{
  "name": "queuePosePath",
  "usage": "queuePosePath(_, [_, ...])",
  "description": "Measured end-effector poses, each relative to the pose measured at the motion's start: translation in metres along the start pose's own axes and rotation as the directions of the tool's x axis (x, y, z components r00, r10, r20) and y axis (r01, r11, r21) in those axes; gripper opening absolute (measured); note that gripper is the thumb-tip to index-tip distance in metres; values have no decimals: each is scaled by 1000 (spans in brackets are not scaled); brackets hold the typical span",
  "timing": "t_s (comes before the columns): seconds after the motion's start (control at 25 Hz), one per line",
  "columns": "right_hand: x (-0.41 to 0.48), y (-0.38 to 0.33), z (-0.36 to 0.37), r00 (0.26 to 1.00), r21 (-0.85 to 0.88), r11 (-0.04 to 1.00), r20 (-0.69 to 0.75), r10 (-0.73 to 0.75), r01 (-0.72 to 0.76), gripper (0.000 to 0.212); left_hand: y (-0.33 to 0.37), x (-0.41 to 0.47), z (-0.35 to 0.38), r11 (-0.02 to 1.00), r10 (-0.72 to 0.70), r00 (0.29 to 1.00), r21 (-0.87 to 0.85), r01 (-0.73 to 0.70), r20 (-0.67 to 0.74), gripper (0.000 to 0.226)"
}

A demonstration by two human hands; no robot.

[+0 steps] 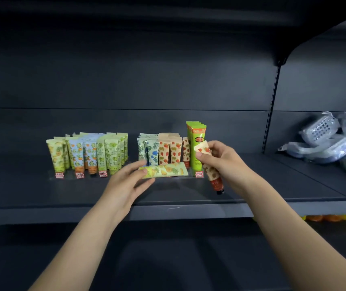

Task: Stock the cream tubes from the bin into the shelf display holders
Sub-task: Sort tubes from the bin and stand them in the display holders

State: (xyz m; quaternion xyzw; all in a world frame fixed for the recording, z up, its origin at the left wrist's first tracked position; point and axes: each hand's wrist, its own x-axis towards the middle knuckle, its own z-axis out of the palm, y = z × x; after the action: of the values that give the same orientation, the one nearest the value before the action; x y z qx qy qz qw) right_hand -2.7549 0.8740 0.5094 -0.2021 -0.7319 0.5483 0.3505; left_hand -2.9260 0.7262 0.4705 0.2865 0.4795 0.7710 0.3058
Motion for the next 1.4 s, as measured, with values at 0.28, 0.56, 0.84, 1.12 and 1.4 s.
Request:
queuePosePath(0.28, [23, -12, -7, 997, -148, 989, -72, 6, -16, 16, 4, 18, 11, 921, -268, 957, -262, 287, 109, 21])
queuePosePath(0.56, [35, -12, 3, 1000, -151, 989, -27, 1, -5, 18, 5, 41, 16, 966, -241, 959, -58, 251, 147, 23])
queuePosePath(0.84, [47, -9, 6, 998, -182, 983, -70, 3, -15, 15, 10, 52, 21, 986, -165, 971, 17, 165, 176, 44])
queuePosePath(1.12, [64, -29, -7, 990, -272, 952, -44, 136, -143, 6, 38, 68, 22, 981, -85, 964, 188, 37, 252, 23])
queuePosePath(1.4, [83, -80, -9, 981, -733, 680, 129, 143, -3, 9, 65, 99, 25, 846, -8, 949, 508, -162, 316, 27])
